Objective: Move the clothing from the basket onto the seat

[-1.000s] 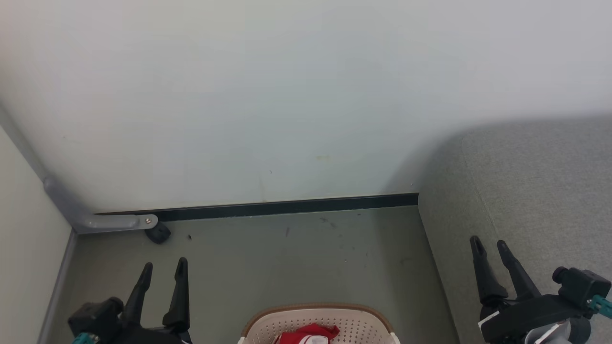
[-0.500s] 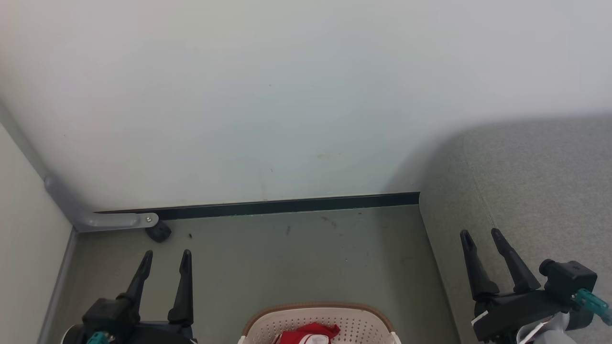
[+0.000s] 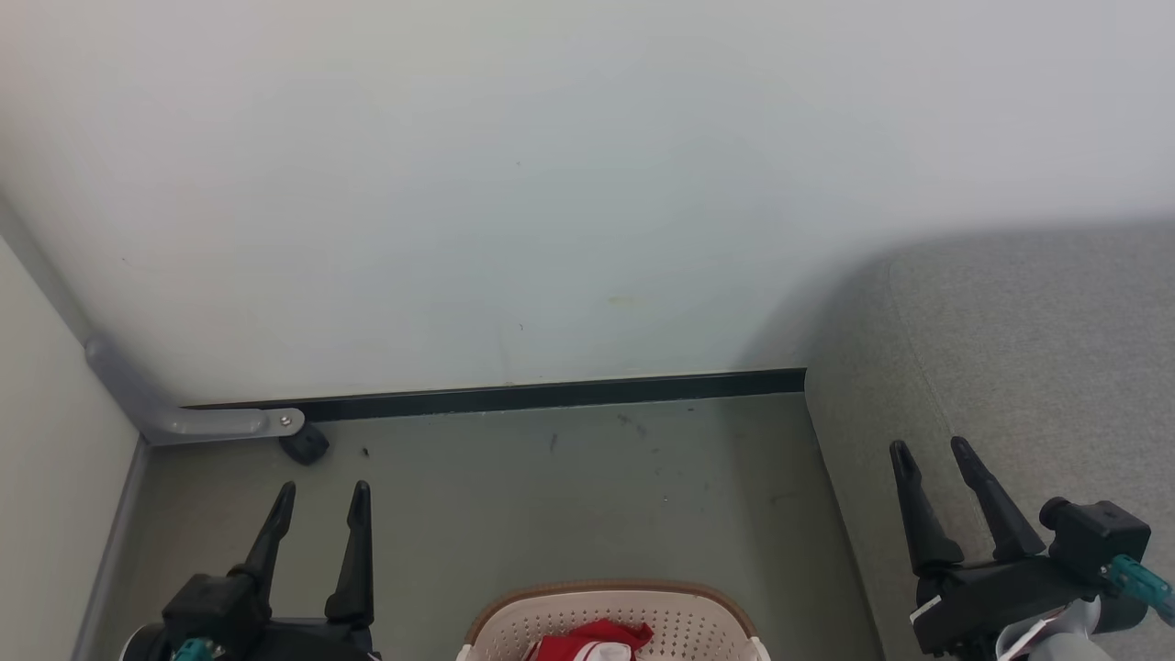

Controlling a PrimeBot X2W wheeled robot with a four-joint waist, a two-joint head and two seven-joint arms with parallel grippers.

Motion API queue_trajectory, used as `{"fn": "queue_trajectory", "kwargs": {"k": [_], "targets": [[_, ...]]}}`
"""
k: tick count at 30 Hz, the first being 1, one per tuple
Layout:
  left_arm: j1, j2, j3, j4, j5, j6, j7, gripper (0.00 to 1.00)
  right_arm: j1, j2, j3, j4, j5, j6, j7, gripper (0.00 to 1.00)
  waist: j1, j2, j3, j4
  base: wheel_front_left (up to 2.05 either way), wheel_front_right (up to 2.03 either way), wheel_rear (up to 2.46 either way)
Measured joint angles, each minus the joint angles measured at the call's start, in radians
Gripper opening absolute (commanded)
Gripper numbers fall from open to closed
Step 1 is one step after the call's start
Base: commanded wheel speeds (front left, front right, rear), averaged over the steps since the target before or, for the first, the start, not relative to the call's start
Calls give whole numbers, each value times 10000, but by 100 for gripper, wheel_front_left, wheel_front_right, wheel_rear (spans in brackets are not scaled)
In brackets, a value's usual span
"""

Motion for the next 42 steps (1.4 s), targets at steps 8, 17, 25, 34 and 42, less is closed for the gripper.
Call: {"fn": "queue_trajectory", "kwargs": {"k": [8,17,25,34,42], "targets": [[0,-50,144,71,29,-84,0,100,0,44,-128,0,-48,58,0,100,0,0,18,1,0,0,0],[0,-107,174,176,295,-244,0,100,1,144,-255,-2,-54,148,0,100,0,0,49,-4,0,0,0],[0,-234,244,236,362,-259,0,100,5,201,-370,-46,-58,234,-2,100,0,0,113,-21,0,0,0],[7,-313,299,115,380,-410,0,100,8,236,-483,-203,-88,324,-2,100,1,0,482,-82,0,0,0],[-12,-332,351,38,395,-518,0,100,-25,288,-617,-355,-90,374,-2,100,2,0,1014,-195,0,0,0]]}}
